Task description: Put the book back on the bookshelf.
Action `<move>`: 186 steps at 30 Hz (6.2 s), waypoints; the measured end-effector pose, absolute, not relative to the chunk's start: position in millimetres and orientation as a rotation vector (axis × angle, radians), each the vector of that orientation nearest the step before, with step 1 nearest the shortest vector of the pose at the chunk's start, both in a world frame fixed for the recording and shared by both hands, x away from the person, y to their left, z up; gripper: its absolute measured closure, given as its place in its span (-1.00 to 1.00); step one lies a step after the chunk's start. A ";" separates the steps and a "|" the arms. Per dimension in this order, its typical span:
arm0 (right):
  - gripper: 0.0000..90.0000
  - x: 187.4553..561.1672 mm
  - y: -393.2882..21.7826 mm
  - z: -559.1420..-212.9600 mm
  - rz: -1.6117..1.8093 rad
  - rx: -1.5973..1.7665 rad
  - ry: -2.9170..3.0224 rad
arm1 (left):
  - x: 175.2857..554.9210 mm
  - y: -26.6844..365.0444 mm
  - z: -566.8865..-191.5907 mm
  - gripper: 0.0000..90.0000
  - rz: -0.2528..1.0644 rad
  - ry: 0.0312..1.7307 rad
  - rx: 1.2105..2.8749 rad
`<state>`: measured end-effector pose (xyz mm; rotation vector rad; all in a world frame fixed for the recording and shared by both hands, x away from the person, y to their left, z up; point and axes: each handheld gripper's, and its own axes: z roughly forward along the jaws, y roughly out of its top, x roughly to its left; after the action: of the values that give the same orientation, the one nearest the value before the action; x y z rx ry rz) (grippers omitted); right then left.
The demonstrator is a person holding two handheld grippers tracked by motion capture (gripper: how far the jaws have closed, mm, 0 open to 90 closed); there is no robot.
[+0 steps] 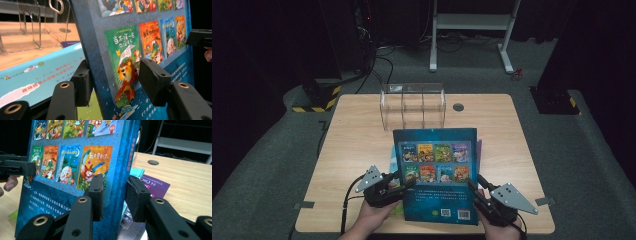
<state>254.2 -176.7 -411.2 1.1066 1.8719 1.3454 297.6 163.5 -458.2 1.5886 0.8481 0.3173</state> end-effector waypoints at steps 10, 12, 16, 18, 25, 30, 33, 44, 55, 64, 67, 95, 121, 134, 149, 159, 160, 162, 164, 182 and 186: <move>0.55 246.9 -176.7 -402.5 1.375 1.075 1.833 | 292.1 164.1 -452.6 0.06 0.331 0.833 1.552; 0.56 245.7 -176.5 -401.1 1.382 1.068 1.826 | 291.6 164.3 -451.8 0.06 0.332 0.830 1.547; 0.56 242.7 -175.9 -397.7 1.393 1.060 1.813 | 290.0 164.6 -449.6 0.06 0.337 0.824 1.539; 0.57 241.6 -175.9 -396.2 1.397 1.050 1.809 | 289.2 164.8 -448.5 0.06 0.339 0.823 1.531; 0.57 238.4 -174.7 -393.1 1.407 1.038 1.793 | 285.9 168.0 -443.8 0.10 0.355 0.805 1.497; 0.59 236.0 -172.3 -388.7 1.432 1.015 1.780 | 279.6 173.1 -436.4 0.14 0.381 0.794 1.446; 0.61 233.3 -169.6 -383.5 1.452 0.980 1.769 | 275.1 177.3 -431.9 0.15 0.407 0.789 1.422; 0.63 243.9 -153.9 -379.4 1.482 0.914 1.785 | 270.1 192.3 -430.6 0.16 0.518 0.794 1.398; 0.63 259.1 -138.2 -386.1 1.521 0.858 1.828 | 276.4 205.3 -442.6 0.09 0.579 0.853 1.389; 0.52 261.7 -138.3 -391.1 1.582 0.839 1.851 | 276.1 207.2 -449.9 0.08 0.602 0.832 1.383; 0.41 263.8 -138.8 -392.2 1.590 0.840 1.894 | 274.7 207.0 -451.1 0.08 0.609 0.818 1.378; 0.35 274.4 -131.4 -402.8 1.550 0.820 2.027 | 270.4 208.4 -450.5 0.03 0.613 0.844 1.380; 0.66 272.4 -128.5 -408.1 1.597 0.681 2.124 | 279.6 216.5 -450.6 -0.15 0.544 0.895 1.375; 0.79 268.6 -120.8 -409.9 1.632 0.641 2.139 | 285.9 221.5 -450.9 -0.15 0.565 0.974 1.389; 0.85 271.5 -120.1 -413.7 1.603 0.741 2.053 | 286.4 219.8 -454.4 -0.14 0.547 0.994 1.430; 0.84 279.1 -113.1 -416.0 1.581 0.762 2.008 | 278.6 220.4 -456.6 -0.16 0.578 1.007 1.469; 0.84 280.0 -111.8 -416.3 1.577 0.768 2.002 | 278.3 221.7 -456.8 -0.16 0.586 1.007 1.474; 0.84 282.1 -110.1 -416.7 1.574 0.771 1.994 | 276.4 223.9 -457.2 -0.16 0.586 1.019 1.471; 0.84 285.2 -108.5 -417.0 1.568 0.776 1.985 | 274.7 226.4 -457.4 -0.17 0.592 1.027 1.474; 0.84 311.2 -108.6 -417.4 1.530 0.841 1.892 | 263.6 234.8 -460.8 -0.18 0.624 1.075 1.509; 0.84 309.5 -107.3 -418.6 1.534 0.836 1.887 | 263.8 229.5 -458.5 -0.21 0.617 1.061 1.525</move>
<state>309.5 -107.3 -418.6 0.8356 1.8867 1.5342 263.8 229.5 -458.5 1.5251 1.0614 0.6170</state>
